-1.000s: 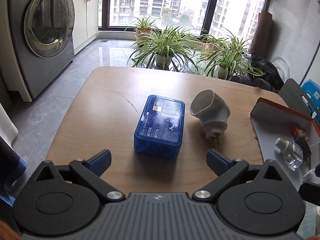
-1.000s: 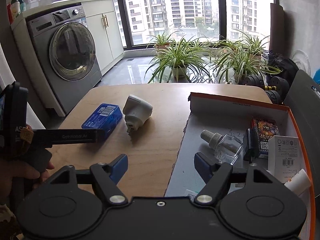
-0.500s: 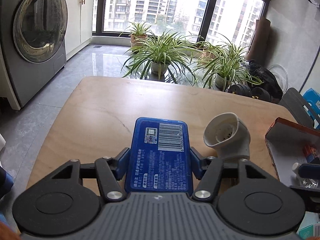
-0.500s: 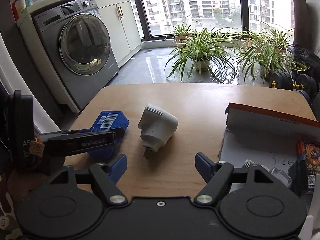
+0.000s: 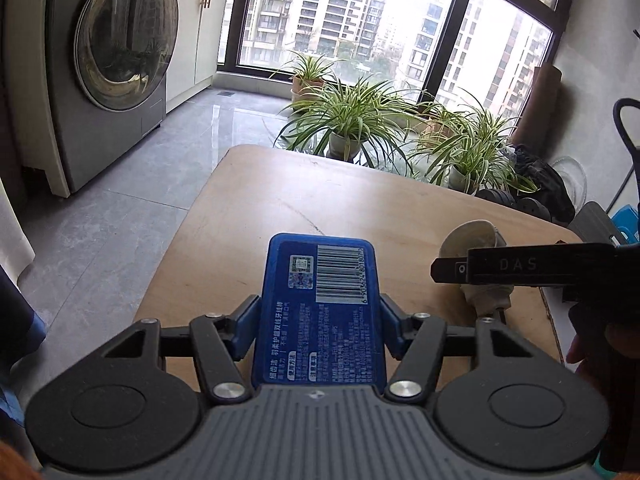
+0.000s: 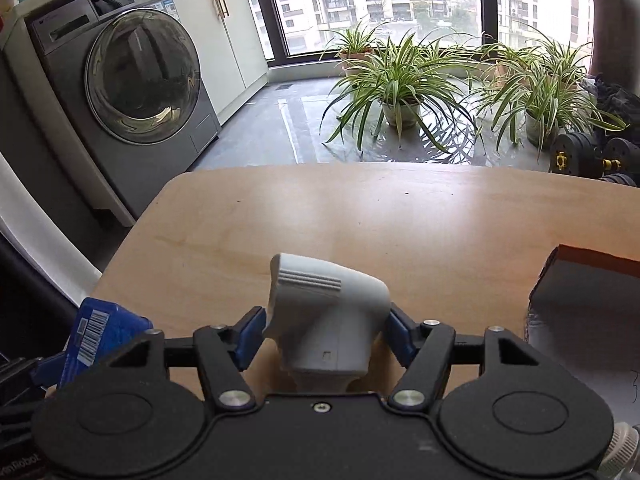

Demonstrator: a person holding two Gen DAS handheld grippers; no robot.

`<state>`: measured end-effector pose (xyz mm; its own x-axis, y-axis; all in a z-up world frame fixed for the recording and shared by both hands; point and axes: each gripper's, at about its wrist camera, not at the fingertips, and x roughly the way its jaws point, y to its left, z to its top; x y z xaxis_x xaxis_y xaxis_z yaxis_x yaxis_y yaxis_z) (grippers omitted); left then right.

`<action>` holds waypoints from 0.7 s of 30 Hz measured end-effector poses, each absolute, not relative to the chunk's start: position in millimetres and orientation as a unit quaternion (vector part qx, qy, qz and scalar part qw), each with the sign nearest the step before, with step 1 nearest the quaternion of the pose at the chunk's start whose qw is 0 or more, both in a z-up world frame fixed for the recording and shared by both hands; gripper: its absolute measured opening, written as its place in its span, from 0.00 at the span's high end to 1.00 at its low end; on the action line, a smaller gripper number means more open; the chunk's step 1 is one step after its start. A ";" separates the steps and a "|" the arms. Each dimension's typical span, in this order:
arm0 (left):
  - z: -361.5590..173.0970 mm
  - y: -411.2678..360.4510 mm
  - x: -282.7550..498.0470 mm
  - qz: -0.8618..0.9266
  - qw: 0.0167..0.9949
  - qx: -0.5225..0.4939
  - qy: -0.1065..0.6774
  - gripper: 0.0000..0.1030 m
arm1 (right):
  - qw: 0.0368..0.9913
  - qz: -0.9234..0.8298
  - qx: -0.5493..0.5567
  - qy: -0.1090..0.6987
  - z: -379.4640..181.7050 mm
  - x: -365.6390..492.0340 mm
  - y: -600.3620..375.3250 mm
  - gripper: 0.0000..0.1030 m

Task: Organize rigid objects
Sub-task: 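Grasp the blue plastic box with the left tool while the right tool grasps the white plug, then carry the blue box over the tray with the left tool while the right tool carries the white plug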

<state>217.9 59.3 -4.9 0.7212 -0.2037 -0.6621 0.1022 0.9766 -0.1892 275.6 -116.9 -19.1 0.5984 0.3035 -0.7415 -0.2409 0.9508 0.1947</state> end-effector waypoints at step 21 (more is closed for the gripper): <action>43.9 -5.0 130.9 -0.155 0.927 -0.064 0.335 0.40 | 0.926 0.121 0.064 0.351 71.2 93.7 -216.6 0.39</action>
<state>130.9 -5.0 43.9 0.7270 -0.3303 -0.6019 0.2444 0.9438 -0.2227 93.7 -216.6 71.2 0.7247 0.2685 -0.6346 -0.1792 0.9627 0.2026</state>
